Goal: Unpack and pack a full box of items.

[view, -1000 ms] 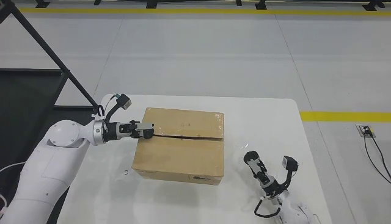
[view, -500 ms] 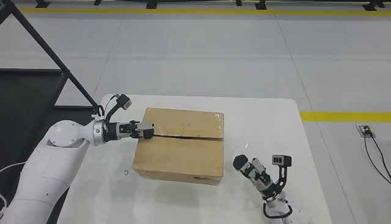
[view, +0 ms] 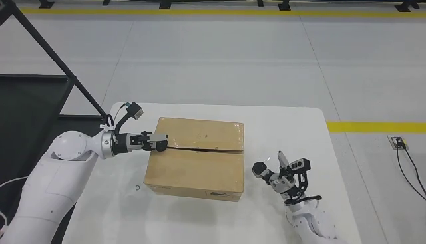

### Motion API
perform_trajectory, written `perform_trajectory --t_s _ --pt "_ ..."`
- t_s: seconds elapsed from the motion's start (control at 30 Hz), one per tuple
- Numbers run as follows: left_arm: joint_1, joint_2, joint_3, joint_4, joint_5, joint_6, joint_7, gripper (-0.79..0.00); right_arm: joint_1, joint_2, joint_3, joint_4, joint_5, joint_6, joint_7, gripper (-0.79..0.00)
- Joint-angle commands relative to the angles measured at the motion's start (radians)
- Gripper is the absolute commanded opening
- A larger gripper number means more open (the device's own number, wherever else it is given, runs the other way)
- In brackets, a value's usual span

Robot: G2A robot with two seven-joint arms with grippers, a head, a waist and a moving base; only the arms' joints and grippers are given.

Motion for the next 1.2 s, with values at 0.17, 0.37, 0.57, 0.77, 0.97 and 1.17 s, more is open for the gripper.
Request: perform_trajectory --t_s 0.17,0.37,0.57,0.77,0.97,1.17 --pt "0.0 0.0 0.0 0.0 0.0 0.0 0.0 0.0 0.036 0.0 0.007 0.058 0.04 0.164 0.05 0.0" --pt "0.0 0.0 0.0 0.0 0.0 0.0 0.0 0.0 0.073 -0.016 -0.01 0.117 0.082 0.159 0.068 0.0" --pt "0.0 0.0 0.0 0.0 0.0 0.0 0.0 0.0 0.126 -0.037 -0.042 0.197 0.13 0.187 0.095 0.0" --pt "0.0 0.0 0.0 0.0 0.0 0.0 0.0 0.0 0.178 -0.06 -0.067 0.278 0.176 0.185 0.132 0.0" --pt "0.0 0.0 0.0 0.0 0.0 0.0 0.0 0.0 0.2 -0.087 -0.076 0.331 0.229 0.056 0.145 0.0" --pt "0.0 0.0 0.0 0.0 0.0 0.0 0.0 0.0 0.199 -0.108 -0.062 0.361 0.288 -0.082 0.184 0.0"
